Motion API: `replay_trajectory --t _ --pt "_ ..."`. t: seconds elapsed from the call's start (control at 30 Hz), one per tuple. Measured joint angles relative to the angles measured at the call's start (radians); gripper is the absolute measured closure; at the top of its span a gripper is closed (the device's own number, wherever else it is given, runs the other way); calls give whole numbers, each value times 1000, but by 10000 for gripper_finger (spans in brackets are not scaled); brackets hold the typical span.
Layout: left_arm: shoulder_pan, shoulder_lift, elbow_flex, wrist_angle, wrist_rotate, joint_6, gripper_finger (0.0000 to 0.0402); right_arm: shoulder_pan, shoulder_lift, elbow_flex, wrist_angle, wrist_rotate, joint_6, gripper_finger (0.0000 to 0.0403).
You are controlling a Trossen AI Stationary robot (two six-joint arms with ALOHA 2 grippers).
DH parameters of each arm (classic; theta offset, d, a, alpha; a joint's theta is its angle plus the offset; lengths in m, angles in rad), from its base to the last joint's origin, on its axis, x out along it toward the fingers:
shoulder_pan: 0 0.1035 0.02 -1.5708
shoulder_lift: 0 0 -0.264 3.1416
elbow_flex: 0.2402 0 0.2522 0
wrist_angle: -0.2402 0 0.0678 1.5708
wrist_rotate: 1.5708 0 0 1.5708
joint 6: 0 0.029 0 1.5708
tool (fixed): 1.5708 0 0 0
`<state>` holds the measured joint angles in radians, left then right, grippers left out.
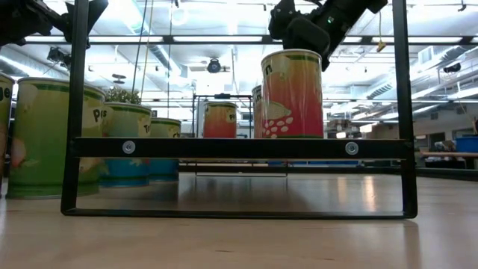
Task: Pick and place cans onto a shelf
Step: Put the right canned oranges on the shelf
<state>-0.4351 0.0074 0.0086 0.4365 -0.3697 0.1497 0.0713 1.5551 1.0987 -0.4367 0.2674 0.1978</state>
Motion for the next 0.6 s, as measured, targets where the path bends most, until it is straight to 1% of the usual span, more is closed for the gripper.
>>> replay_trajectory --t 0.27,0.37,0.6 --pt "0 0 0 0 0 0 44 4 0 13 -4 62 -10 53" --pt "0 0 0 0 0 0 44 6 0 13 -4 63 6 53" --pt "0 0 0 0 0 0 44 22 -4 13 -2 123 26 53"
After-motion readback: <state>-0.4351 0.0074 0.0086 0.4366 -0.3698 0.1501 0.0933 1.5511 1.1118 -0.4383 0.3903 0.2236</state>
